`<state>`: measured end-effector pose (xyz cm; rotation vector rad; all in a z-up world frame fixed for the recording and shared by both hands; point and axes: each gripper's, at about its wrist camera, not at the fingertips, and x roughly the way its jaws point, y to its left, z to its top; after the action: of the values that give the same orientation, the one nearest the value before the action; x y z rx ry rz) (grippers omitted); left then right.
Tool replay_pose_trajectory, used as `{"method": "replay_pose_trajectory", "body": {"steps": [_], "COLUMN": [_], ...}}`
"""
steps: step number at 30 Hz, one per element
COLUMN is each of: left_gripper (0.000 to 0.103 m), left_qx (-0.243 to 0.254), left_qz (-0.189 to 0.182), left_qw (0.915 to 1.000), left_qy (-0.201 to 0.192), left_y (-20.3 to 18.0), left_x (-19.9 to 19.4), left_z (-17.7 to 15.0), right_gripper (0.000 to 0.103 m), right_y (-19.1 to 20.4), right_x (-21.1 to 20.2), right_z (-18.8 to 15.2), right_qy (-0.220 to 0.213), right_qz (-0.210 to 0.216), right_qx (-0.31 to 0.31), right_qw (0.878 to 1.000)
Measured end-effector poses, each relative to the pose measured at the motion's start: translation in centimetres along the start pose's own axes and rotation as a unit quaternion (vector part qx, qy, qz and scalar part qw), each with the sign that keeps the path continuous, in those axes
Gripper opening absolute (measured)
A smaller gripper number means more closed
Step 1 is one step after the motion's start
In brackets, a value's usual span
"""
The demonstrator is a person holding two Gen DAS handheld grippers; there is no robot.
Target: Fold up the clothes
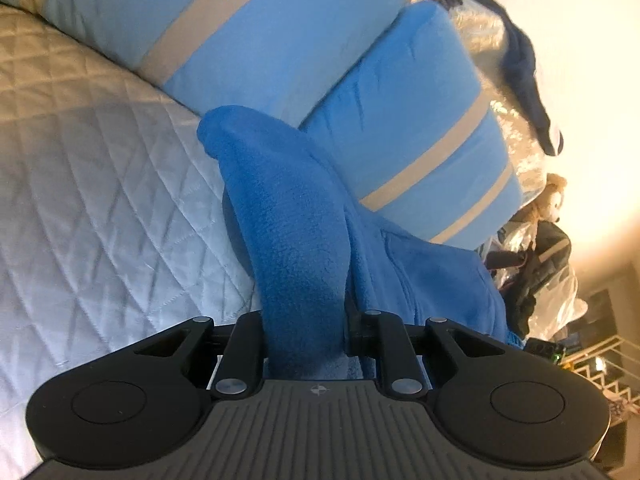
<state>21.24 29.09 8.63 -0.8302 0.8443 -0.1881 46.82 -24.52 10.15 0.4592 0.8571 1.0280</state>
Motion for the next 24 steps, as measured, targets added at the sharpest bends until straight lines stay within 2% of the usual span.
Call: {"method": "replay_pose_trajectory", "body": {"steps": [9, 14, 19, 21, 22, 23, 24], "left_gripper": [0.017, 0.017, 0.018, 0.023, 0.032, 0.037, 0.039], "left_qx": [0.001, 0.0, 0.003, 0.014, 0.014, 0.0, -0.018], "left_qz": [0.033, 0.062, 0.103, 0.132, 0.161, 0.193, 0.225], "left_qw": [0.9989, 0.996, 0.9898, 0.9859, 0.9819, 0.9767, 0.9705], "left_qy": [-0.034, -0.065, -0.098, -0.102, -0.099, -0.094, -0.086], "left_y": [1.8, 3.8, 5.5, 6.7, 7.8, 9.2, 10.7], "left_x": [-7.3, -13.0, -19.5, -21.5, -21.9, -22.1, -22.0], "left_z": [0.9, 1.9, 3.4, 3.8, 3.8, 3.7, 3.5], "right_gripper": [0.022, 0.022, 0.022, 0.022, 0.023, 0.028, 0.043], "right_y": [4.8, 7.9, 12.9, 14.7, 15.3, 15.9, 16.4], "right_x": [4.2, 9.1, 15.2, 17.7, 19.2, 20.8, 22.2], "right_z": [0.8, 1.2, 2.1, 2.3, 1.9, 1.5, 1.1], "right_qy": [0.001, 0.009, 0.018, 0.024, 0.035, 0.045, 0.056], "right_qz": [0.03, 0.061, 0.101, 0.117, 0.104, 0.091, 0.078], "right_qx": [-0.015, -0.027, -0.041, -0.045, -0.049, -0.053, -0.056], "right_qw": [0.999, 0.998, 0.994, 0.992, 0.993, 0.993, 0.994]}}
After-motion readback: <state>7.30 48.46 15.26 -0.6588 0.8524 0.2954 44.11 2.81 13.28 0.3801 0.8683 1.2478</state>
